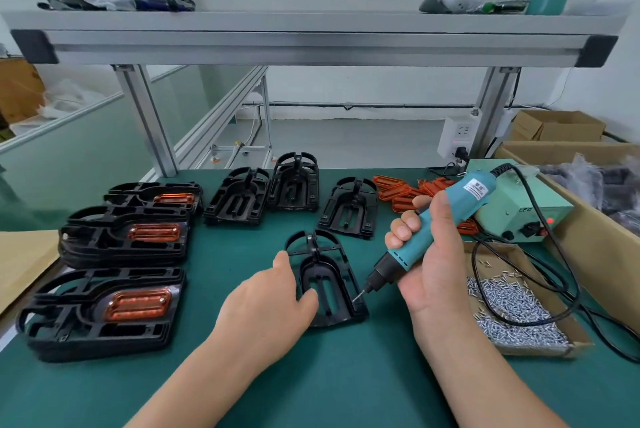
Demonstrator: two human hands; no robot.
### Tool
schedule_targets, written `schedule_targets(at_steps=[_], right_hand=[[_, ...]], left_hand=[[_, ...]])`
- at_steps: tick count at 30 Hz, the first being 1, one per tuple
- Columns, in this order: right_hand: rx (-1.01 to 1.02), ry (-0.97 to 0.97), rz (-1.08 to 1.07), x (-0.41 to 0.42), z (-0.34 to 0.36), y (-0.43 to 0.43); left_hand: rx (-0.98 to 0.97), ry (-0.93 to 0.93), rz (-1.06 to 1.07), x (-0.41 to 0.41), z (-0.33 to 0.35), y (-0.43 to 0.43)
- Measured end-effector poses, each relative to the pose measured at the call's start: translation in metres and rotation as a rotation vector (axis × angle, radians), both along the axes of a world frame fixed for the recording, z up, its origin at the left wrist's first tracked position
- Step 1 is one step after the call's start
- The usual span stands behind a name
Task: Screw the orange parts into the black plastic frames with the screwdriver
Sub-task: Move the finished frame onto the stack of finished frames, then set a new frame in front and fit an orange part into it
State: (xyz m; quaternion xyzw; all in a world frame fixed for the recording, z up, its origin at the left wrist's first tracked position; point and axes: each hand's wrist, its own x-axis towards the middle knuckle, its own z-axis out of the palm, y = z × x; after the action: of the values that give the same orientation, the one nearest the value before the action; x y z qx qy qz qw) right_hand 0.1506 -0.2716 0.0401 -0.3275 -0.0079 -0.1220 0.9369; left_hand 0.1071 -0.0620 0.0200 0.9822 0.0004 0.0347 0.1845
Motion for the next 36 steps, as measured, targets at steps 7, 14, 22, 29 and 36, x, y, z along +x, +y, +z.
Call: schedule_targets(at_steps=[7, 14, 22, 29, 36], right_hand=[[-0.01, -0.005, -0.001, 0.0, -0.001, 0.0], [-0.018, 0.005, 0.003, 0.0, -0.001, 0.002], [0.0, -0.001, -0.017, 0.002, 0.0, -0.001], [0.022, -0.01, -0.035, 0.004, -0.002, -0.007], [0.028, -0.006, -0.033, 0.005, -0.002, -0.006]], left_hand=[[0.031, -0.151, 0.029, 0.044, 0.019, 0.023], [0.0, -0.024, -0.017, 0.089, 0.017, 0.016], [0.137, 0.003, 0.006, 0.069, 0.011, 0.037], [-0.052, 0.145, -0.113, 0.042, 0.026, 0.048], [-0.034, 0.047, -0.267, 0.039, 0.015, 0.029]])
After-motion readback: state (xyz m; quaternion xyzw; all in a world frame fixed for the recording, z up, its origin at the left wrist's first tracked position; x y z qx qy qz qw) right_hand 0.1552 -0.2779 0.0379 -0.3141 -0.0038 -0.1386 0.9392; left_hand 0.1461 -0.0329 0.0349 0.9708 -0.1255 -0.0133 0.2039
